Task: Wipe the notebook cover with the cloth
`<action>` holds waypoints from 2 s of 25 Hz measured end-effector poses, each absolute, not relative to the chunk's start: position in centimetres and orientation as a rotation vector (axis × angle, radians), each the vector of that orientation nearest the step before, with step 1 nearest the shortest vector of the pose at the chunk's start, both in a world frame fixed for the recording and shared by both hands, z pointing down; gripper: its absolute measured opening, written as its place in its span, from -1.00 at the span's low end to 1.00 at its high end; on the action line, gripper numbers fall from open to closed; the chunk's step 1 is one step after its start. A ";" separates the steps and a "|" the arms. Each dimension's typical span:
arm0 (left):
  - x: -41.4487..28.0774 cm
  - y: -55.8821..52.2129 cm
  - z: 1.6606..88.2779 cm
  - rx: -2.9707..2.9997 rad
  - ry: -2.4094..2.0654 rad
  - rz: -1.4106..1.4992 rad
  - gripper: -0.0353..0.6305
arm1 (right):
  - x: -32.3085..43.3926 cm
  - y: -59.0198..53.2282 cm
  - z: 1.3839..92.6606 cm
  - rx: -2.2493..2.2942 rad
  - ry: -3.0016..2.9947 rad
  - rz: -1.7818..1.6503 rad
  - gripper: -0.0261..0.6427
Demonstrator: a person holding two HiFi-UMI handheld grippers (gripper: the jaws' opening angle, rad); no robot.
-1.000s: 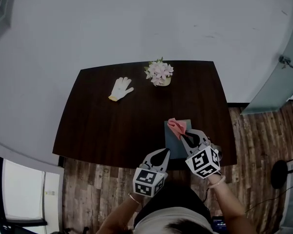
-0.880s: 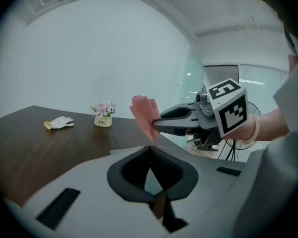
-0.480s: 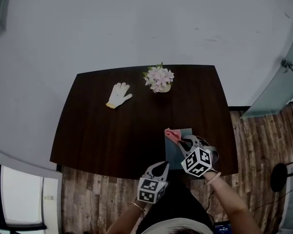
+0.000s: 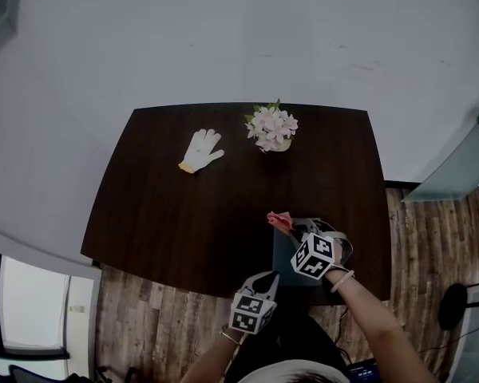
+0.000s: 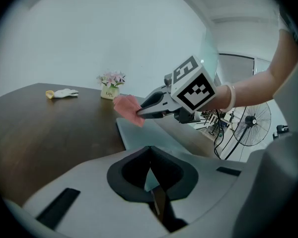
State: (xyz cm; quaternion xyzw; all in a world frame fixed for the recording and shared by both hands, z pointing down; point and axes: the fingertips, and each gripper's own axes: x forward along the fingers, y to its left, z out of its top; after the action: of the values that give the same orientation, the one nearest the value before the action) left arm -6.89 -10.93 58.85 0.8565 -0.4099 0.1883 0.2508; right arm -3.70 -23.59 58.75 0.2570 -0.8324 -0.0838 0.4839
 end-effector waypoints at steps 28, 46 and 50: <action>-6.7 -11.9 62.4 2.128 -1.109 0.609 -0.84 | -3.4 -26.0 62.8 0.486 -1.957 -0.291 -0.84; -6.4 -11.6 62.3 2.125 -1.099 0.606 -0.84 | 1.3 -25.5 62.9 0.588 -1.923 -0.219 -0.84; -6.4 -11.6 62.4 2.127 -1.103 0.609 -0.84 | 2.2 -25.3 62.9 0.599 -1.918 -0.210 -0.84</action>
State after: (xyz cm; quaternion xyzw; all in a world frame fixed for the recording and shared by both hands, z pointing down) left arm -6.40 -11.63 62.36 0.8127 -0.4213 0.2326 0.3287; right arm 2.23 -25.35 62.92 0.2512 -0.8041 -0.0882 0.5316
